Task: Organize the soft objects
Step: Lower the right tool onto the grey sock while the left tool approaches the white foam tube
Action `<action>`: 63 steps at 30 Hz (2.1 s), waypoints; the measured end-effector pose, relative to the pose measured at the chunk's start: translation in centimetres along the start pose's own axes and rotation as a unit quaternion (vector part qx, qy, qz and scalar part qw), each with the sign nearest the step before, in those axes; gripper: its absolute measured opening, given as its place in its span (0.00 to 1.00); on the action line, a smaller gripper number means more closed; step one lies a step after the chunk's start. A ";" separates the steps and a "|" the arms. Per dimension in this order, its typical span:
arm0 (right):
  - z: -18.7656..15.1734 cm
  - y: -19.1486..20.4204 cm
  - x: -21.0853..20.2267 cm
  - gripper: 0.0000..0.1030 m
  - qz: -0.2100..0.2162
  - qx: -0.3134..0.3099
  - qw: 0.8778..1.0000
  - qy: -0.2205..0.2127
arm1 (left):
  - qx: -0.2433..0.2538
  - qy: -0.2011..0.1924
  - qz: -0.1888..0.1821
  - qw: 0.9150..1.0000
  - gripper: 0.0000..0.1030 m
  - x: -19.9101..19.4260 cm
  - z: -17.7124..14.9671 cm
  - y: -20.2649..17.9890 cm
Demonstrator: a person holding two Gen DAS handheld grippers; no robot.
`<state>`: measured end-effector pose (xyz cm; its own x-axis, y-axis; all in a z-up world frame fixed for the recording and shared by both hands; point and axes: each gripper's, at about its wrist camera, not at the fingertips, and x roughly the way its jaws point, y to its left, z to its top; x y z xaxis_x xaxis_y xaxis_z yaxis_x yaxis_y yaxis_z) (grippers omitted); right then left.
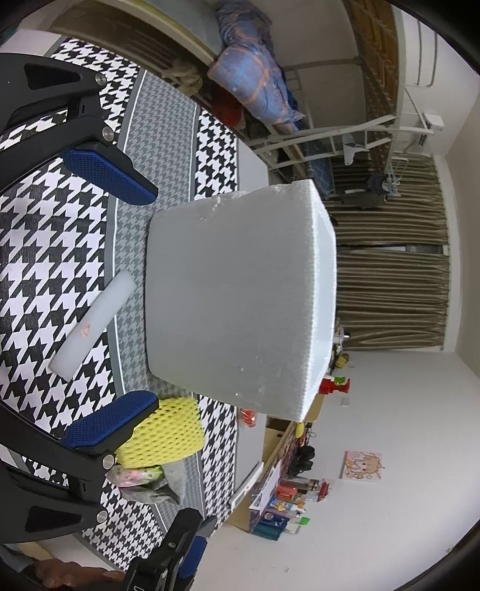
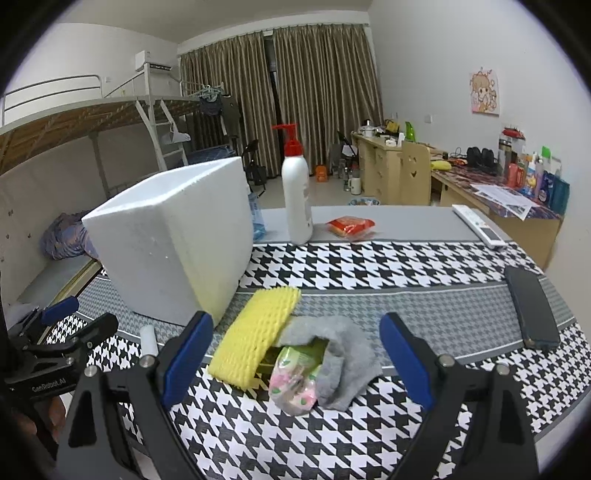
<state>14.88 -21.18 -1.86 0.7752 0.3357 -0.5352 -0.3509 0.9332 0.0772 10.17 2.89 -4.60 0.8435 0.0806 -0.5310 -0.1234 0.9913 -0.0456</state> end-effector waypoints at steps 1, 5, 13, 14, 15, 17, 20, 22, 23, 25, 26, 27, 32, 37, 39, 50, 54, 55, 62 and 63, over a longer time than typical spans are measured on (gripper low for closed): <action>0.0 -0.1 0.1 0.91 -0.004 -0.002 1.000 0.001 | -0.001 0.002 0.001 1.000 0.98 0.1 0.0 0.0; -0.1 -0.4 0.3 0.91 -0.008 -0.005 1.000 0.002 | -0.003 0.011 0.004 1.000 0.98 0.7 -0.2 -0.1; -0.3 -1.0 1.4 0.91 -0.017 -0.003 1.000 0.017 | -0.001 0.029 0.010 1.000 0.98 2.2 -0.5 -0.6; -0.4 -1.1 1.5 0.91 -0.018 -0.003 1.000 0.018 | -0.001 0.031 0.011 0.999 0.98 2.4 -0.6 -0.6; -0.4 -1.3 1.7 0.91 -0.018 -0.002 1.000 0.019 | 0.000 0.033 0.013 0.999 0.98 2.6 -0.7 -0.7; -0.4 -1.6 1.9 0.91 -0.023 -0.003 1.000 0.021 | 0.001 0.038 0.016 0.999 0.98 3.1 -0.7 -0.8; -0.4 -2.1 2.3 0.91 -0.025 -0.001 0.999 0.025 | 0.000 0.047 0.018 0.999 0.98 3.6 -0.7 -1.0; -0.5 -2.5 2.6 0.91 -0.028 0.002 0.999 0.029 | 0.000 0.051 0.020 0.999 0.98 4.0 -0.6 -1.2; -0.5 -2.6 2.7 0.91 -0.028 0.002 0.999 0.032 | 0.000 0.052 0.020 0.998 0.98 4.1 -0.6 -1.3; -0.6 -2.8 3.1 0.91 -0.028 0.002 0.999 0.039 | 0.002 0.056 0.020 0.998 0.98 4.4 -0.6 -1.5; -0.6 -2.9 3.3 0.91 -0.028 0.002 0.999 0.041 | 0.002 0.057 0.020 0.998 0.98 4.6 -0.7 -1.6; -0.6 -2.9 3.5 0.91 -0.026 0.002 0.999 0.043 | 0.002 0.060 0.020 0.998 0.98 4.8 -0.7 -1.7; -0.7 -3.1 4.3 0.80 -0.017 0.006 0.998 0.059 | 0.005 0.069 0.021 0.997 0.97 5.5 -0.6 -2.3; -0.9 -3.5 4.8 0.67 -0.009 0.013 0.997 0.073 | 0.007 0.075 0.022 0.997 0.96 5.9 -0.7 -2.7; -0.9 -3.6 5.1 0.62 -0.001 0.016 0.997 0.079 | 0.006 0.079 0.021 0.997 0.95 6.2 -0.7 -2.8; -0.9 -4.0 4.6 0.32 0.009 0.022 0.997 0.079 | 0.017 0.098 0.010 0.995 0.77 6.7 -1.1 -3.4; -0.8 -4.2 4.3 0.20 0.003 0.022 0.997 0.078 | 0.017 0.104 0.011 0.994 0.76 6.9 -1.3 -3.4; -0.8 -4.3 4.2 0.17 0.002 0.024 0.997 0.078 | 0.016 0.105 0.012 0.994 0.76 6.9 -1.3 -3.3; -0.7 -4.1 3.4 0.12 0.000 0.018 0.997 0.070 | 0.011 0.120 0.009 0.993 0.74 7.2 -1.7 -3.1; -0.7 -4.1 3.2 0.12 -0.001 0.018 0.998 0.068 | 0.010 0.121 0.009 0.993 0.70 7.3 -1.7 -3.0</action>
<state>18.49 -24.00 -4.46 0.6965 0.3164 -0.6440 -0.3288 0.9385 0.1055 15.79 0.35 -9.77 0.6901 0.0735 -0.7200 -0.1247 0.9920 -0.0183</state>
